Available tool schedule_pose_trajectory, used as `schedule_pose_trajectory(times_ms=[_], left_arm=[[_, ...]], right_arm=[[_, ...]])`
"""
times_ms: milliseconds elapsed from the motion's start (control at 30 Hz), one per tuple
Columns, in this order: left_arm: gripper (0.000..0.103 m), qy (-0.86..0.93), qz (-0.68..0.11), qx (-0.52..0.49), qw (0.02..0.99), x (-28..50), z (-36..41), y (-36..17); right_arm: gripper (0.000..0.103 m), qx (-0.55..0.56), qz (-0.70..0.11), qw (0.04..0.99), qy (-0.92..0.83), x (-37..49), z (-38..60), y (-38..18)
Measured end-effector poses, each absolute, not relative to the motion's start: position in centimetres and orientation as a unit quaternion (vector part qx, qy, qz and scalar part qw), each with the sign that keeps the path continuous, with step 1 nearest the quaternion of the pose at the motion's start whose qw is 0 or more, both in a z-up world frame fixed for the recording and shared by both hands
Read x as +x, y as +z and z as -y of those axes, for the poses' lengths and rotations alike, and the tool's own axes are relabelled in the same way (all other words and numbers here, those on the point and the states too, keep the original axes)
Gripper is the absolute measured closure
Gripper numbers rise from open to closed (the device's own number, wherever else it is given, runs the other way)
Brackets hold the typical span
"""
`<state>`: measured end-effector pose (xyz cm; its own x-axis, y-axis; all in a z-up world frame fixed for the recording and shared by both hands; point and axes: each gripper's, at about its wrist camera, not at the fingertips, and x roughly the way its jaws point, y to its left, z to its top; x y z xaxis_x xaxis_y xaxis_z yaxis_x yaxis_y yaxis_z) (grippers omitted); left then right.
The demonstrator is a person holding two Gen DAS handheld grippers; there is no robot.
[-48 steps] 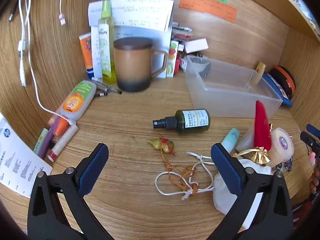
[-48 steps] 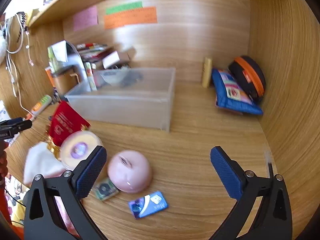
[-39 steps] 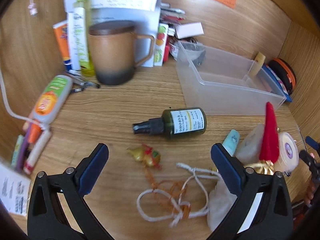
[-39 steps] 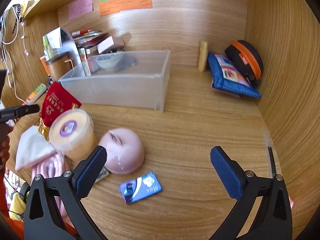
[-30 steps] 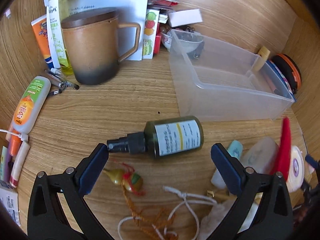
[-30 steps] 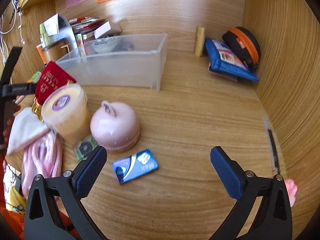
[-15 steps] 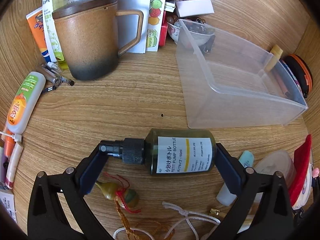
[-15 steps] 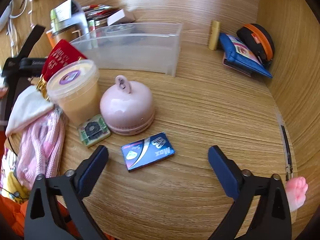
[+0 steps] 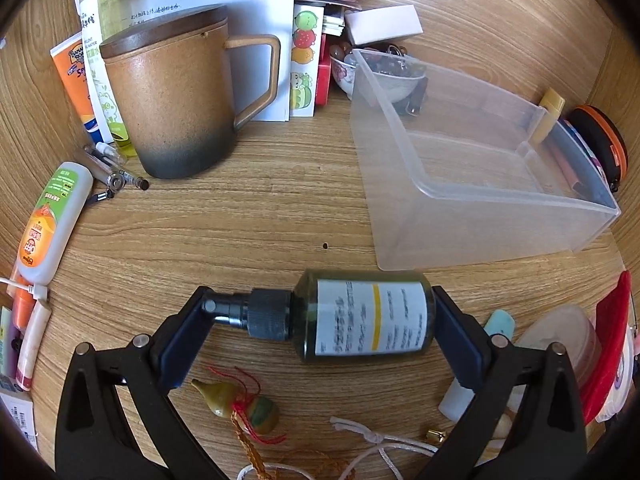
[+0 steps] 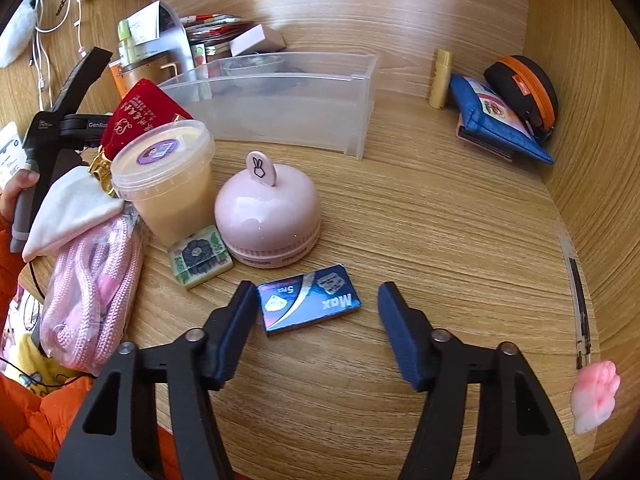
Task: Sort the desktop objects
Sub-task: 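Grasp the green spray bottle with the left tool while the right tool grasps the blue Max box, then carry the spray bottle and Max box over the clear plastic box with both tools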
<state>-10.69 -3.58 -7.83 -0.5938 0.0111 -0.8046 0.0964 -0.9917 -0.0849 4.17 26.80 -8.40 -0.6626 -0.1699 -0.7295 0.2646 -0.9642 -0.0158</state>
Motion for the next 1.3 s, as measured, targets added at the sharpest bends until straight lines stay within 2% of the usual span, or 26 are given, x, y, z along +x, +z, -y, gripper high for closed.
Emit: schedule_pose_trajectory(times_ms=[133, 233, 700, 1300], left_arm=[[0.000, -0.898, -0.050, 0.436, 0.038, -10.2, 3.3, -7.5], [0.007, -0.898, -0.038, 0.436, 0.041, -10.1, 2.9, -7.5], [0.007, -0.910, -0.024, 0.412, 0.046, -8.9, 2.3, -6.5], [0.007, -0.932, -0.032, 0.357, 0.048, -6.3, 2.3, -2.1]], right_arm=[[0.055, 0.393, -0.057, 0.111, -0.911, 4.0, -27.1, -8.3], [0.056, 0.394, -0.057, 0.111, -0.911, 3.9, -27.2, -8.3], [0.056, 0.394, -0.059, 0.091, -0.912, 3.7, -27.8, -7.7], [0.056, 0.339, -0.072, 0.069, -0.935, 1.6, -28.3, -2.2]])
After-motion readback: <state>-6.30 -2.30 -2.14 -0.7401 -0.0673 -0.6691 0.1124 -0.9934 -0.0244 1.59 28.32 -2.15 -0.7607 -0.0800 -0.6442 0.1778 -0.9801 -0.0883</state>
